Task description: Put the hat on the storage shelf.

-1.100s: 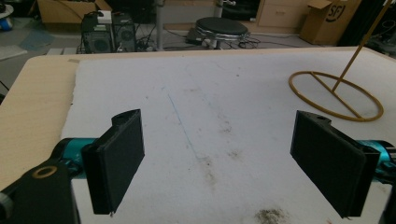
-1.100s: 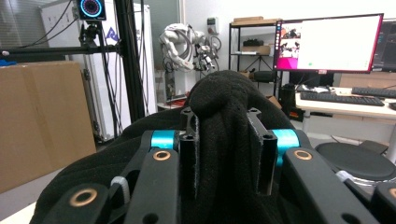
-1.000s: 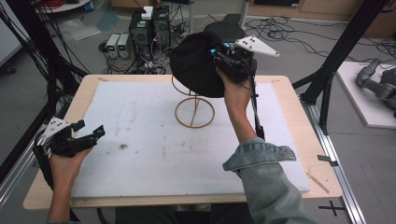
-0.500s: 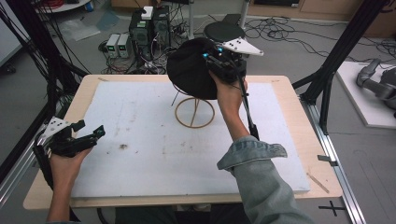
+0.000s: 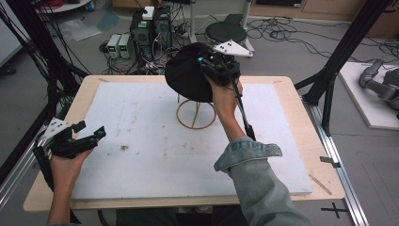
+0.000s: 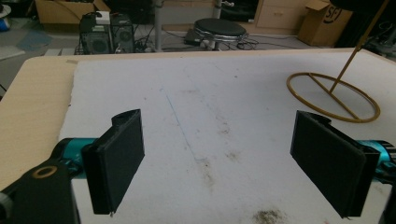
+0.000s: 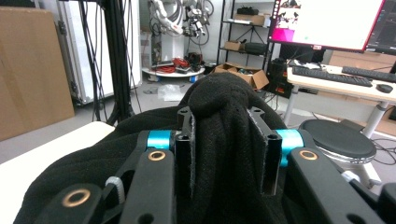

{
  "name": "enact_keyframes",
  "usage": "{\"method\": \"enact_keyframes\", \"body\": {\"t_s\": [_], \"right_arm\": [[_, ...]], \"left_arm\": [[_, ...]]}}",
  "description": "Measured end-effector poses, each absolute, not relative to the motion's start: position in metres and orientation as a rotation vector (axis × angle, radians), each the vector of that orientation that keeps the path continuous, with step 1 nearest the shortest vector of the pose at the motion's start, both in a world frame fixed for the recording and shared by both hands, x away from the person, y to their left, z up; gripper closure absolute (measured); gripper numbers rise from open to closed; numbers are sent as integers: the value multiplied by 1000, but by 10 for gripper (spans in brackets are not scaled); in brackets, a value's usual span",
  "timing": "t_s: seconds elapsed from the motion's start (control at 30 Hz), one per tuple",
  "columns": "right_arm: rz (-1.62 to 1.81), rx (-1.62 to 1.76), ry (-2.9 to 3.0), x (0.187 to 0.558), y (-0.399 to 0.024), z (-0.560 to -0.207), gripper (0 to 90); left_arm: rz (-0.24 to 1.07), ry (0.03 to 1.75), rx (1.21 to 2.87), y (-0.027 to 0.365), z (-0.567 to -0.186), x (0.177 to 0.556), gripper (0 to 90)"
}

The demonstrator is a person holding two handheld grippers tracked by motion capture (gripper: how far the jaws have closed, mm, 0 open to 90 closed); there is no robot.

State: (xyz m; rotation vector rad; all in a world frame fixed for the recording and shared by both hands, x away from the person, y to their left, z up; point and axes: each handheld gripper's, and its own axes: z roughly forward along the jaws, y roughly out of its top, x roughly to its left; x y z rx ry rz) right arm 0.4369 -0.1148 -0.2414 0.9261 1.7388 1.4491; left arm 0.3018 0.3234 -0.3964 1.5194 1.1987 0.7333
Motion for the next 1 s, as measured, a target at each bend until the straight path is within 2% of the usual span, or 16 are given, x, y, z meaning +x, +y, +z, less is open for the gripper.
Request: {"method": "enact_keyframes", "body": {"t_s": [1.0], "right_arm": [[1367,916,1751,446,-102,-251,589]], "left_arm": [[724,1192,1529,322,-397,302,178]]}}
